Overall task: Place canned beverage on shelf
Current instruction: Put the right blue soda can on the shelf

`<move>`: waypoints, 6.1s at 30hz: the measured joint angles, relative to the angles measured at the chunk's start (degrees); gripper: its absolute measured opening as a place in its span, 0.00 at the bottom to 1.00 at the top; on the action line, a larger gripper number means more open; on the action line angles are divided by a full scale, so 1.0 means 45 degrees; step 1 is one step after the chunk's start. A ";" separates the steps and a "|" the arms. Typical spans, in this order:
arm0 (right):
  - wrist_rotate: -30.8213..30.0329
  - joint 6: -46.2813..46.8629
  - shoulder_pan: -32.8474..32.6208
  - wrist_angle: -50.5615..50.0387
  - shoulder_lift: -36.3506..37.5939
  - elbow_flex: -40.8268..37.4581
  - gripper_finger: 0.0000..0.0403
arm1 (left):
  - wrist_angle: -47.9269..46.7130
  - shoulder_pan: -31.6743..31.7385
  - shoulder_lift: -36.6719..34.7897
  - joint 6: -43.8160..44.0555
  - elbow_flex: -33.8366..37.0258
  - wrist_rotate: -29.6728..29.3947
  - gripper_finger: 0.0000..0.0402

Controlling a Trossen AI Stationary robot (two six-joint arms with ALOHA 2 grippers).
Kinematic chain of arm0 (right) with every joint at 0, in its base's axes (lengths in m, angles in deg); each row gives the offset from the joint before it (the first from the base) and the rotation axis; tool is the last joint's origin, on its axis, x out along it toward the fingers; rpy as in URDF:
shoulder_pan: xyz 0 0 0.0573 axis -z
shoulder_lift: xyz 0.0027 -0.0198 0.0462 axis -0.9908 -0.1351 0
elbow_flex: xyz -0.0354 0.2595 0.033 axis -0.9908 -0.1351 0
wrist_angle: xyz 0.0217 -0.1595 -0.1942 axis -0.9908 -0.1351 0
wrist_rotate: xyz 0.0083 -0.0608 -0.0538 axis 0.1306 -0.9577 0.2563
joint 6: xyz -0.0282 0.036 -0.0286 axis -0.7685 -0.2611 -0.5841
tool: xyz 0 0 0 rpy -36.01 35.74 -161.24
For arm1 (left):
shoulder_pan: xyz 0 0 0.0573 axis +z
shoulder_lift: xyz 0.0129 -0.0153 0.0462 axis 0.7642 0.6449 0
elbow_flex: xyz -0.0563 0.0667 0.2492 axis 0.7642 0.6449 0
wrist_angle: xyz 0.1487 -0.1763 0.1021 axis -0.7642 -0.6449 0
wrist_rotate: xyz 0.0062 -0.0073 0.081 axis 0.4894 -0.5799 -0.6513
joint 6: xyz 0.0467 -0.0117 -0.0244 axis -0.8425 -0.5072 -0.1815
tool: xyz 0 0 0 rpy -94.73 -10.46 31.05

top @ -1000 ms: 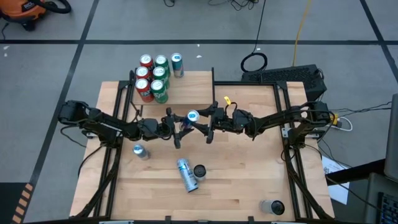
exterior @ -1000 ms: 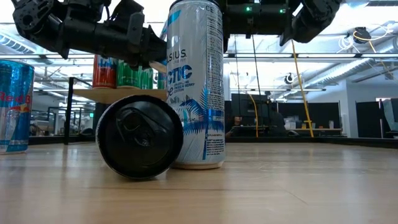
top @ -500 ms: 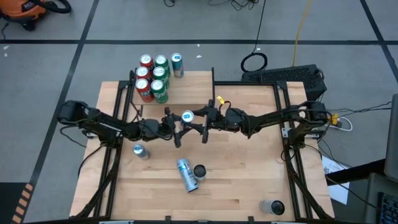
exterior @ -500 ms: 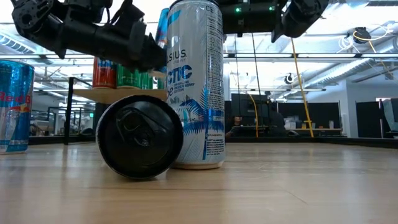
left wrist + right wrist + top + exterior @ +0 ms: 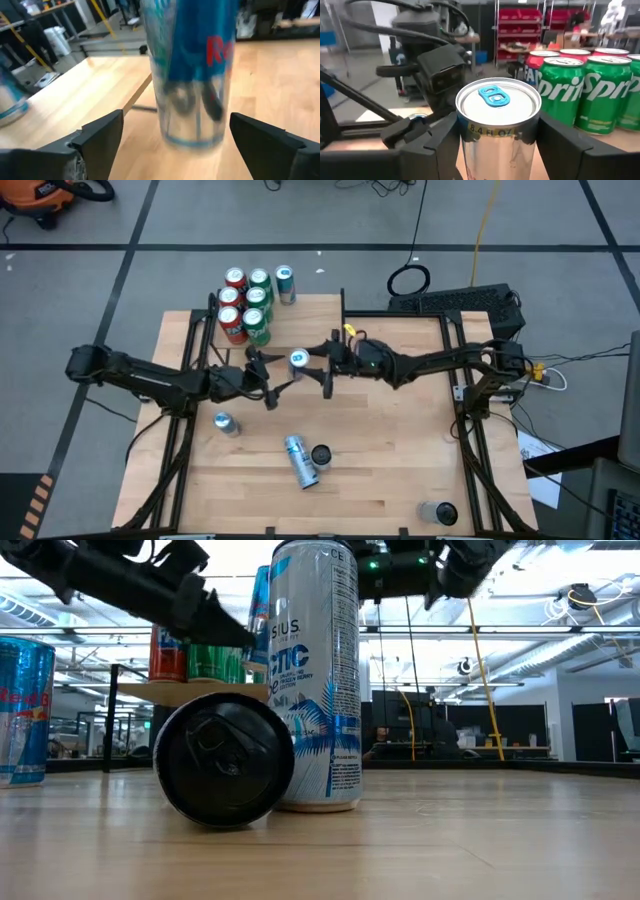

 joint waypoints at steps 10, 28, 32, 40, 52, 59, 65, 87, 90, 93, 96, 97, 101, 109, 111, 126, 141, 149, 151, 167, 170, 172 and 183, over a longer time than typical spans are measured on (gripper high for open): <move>0.1726 -0.1144 0.1459 -0.5344 0.0032 0.4183 0.52 | -0.2880 -0.0112 -0.3258 0.0053 0.0005 -0.0698 0.90; 0.3653 -0.0170 0.4367 -0.3607 -0.2630 0.5160 0.52 | -0.5853 -0.0110 -0.4863 0.0724 0.0015 -0.0737 0.89; 0.4107 -0.0077 0.4814 -0.3530 -0.2885 0.5179 0.52 | -0.5631 -0.0112 -0.4864 0.0715 0.0015 -0.0737 0.89; 0.4351 -0.0124 0.5034 -0.2911 -0.2982 0.5191 0.52 | -0.5442 -0.0112 -0.4863 0.0719 0.0019 -0.0737 0.89; 0.4297 -0.0504 0.4983 -0.3616 -0.2977 0.5534 0.56 | -0.5079 -0.0112 -0.4863 0.0724 0.0019 -0.0630 0.89; 0.4269 -0.0586 0.4983 -0.3646 -0.2982 0.5534 0.59 | -0.5088 -0.0110 -0.4863 0.0729 0.0019 -0.0625 0.89; 0.3937 -0.0441 0.4993 -0.3752 -0.2967 0.5538 0.69 | -0.5098 -0.0111 -0.4863 0.0729 0.0019 -0.0620 0.89; 0.3037 0.0577 0.4732 -0.9089 -0.0814 0.5543 0.71 | -0.6373 -0.0112 -0.4863 0.1669 0.0019 -0.0547 0.89; 0.2190 0.0727 0.4376 -0.9637 -0.1353 0.5538 0.62 | -0.6542 -0.0112 -0.4861 0.2107 0.0019 -0.0547 0.89; 0.2190 0.0851 0.4112 -0.9652 -0.1931 0.5509 0.48 | -0.6742 -0.0214 -0.4863 0.2399 0.0019 -0.0552 0.89; 0.1675 0.1035 0.4038 -0.9479 -0.2149 0.5514 0.34 | -0.6820 -0.0361 -0.4863 0.2398 0.0019 -0.0552 0.89; 0.1560 0.1056 0.4076 -0.9447 -0.2214 0.5526 0.30 | -0.6810 -0.0388 -0.4863 0.2393 0.0019 -0.0552 0.89; 0.1530 0.1090 0.4219 -0.9265 -0.2675 0.5524 0.19 | -0.6775 -0.0423 -0.4863 0.2273 0.0019 -0.0593 0.89; 0.1859 0.0963 0.4274 -0.7234 -0.3593 0.5524 0.10 | -0.6764 -0.0423 -0.4863 0.2267 0.0019 -0.0630 0.89; 0.1914 0.1056 0.4274 -0.6739 -0.3783 0.5524 0.10 | -0.6764 -0.0423 -0.4863 0.2290 0.0019 -0.0630 0.89; 0.3191 0.1460 0.3826 -0.6539 -0.3735 0.5524 0.10 | -0.6769 -0.0423 -0.4862 0.2268 0.0019 -0.0625 0.89; 0.1173 -0.0126 0.3298 -0.5261 -0.4027 0.5529 0.10 | -0.6735 -0.0432 -0.4858 0.2297 0.0019 -0.0564 0.89; 0.1151 -0.0119 0.3540 -0.4373 -0.4027 0.5524 0.10 | -0.6735 -0.0432 -0.4858 0.2300 0.0019 -0.0552 0.89; 0.0901 -0.0127 0.3576 -0.4344 -0.4027 0.5524 0.10 | -0.6735 -0.0432 -0.4858 0.2302 0.0019 -0.0552 0.89; 0.0883 -0.0163 0.3673 -0.4921 -0.4031 0.5524 0.10 | -0.6769 -0.0432 -0.4858 0.2310 0.0019 -0.0557 0.89; 0.0907 -0.0139 0.3643 -0.4864 -0.4304 0.5538 0.10 | -0.6764 -0.0432 -0.4860 0.2311 0.0019 -0.0557 0.89; 0.0907 -0.0134 0.3643 -0.4686 -0.4626 0.5534 0.10 | -0.6749 -0.0432 -0.4863 0.2313 0.0019 -0.0557 0.89; 0.0912 -0.0158 0.3647 -0.3474 -0.5464 0.5524 0.10 | -0.6769 -0.0432 -0.4858 0.2341 0.0019 -0.0557 0.89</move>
